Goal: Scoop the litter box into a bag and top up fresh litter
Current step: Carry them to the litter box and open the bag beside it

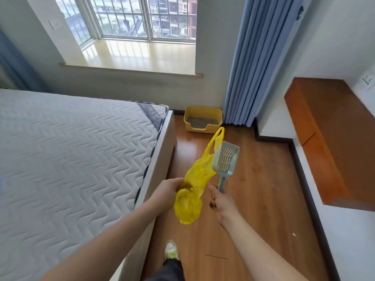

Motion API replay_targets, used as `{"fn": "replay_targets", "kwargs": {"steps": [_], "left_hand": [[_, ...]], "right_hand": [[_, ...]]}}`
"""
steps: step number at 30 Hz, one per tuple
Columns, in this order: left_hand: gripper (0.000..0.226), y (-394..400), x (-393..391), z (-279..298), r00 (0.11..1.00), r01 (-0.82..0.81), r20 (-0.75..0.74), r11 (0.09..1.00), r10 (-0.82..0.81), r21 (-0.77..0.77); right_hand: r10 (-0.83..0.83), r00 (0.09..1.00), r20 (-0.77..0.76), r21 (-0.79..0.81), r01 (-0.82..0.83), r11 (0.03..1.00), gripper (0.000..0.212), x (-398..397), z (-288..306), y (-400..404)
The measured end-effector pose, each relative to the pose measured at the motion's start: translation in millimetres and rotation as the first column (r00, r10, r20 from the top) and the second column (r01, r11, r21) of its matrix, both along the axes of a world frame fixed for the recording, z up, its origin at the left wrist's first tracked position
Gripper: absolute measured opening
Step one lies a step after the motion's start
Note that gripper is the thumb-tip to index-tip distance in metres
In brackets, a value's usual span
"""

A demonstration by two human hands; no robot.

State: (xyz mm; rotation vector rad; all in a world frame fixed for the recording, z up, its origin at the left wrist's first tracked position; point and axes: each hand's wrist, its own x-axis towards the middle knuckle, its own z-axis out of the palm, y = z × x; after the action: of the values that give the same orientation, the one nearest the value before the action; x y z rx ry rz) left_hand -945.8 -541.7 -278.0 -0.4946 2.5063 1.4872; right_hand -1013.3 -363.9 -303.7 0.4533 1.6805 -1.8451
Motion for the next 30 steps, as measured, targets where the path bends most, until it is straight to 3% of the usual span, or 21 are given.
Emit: {"fn": "replay_targets", "kwargs": {"steps": [2, 6, 12, 17, 25, 30], "left_hand": [[0.037, -12, -20, -7, 1.0, 0.001, -0.003, 1.0, -0.001, 0.0], [0.016, -37, -68, -22, 0.997, 0.058, -0.049, 0.993, -0.063, -0.099], [0.016, -90, -141, -29, 0.992, 0.103, -0.053, 0.985, -0.111, -0.141], [0.011, -127, -199, -23, 0.99, 0.098, -0.089, 0.985, -0.111, -0.14], [0.023, -136, -289, -33, 0.981, 0.141, -0.09, 0.946, -0.174, -0.292], [0.026, -118, -354, -43, 0.975, 0.17, -0.073, 0.912, -0.211, -0.373]], "right_hand": [[-0.039, 0.999, 0.021, -0.014, 0.039, 0.999, 0.018, -21, -3, -10], [-0.083, 0.996, 0.032, -0.07, 0.085, 0.994, 0.04, -67, -3, -34], [-0.131, 0.975, 0.177, -0.032, 0.139, 0.99, 0.022, -137, 5, -92], [-0.176, 0.977, 0.12, 0.018, 0.175, 0.984, 0.006, -192, -1, -116], [-0.234, 0.961, 0.147, -0.111, 0.251, 0.962, 0.029, -269, -8, -128], [-0.142, 0.969, 0.2, -0.07, 0.159, 0.985, 0.036, -336, -7, -143]]}}
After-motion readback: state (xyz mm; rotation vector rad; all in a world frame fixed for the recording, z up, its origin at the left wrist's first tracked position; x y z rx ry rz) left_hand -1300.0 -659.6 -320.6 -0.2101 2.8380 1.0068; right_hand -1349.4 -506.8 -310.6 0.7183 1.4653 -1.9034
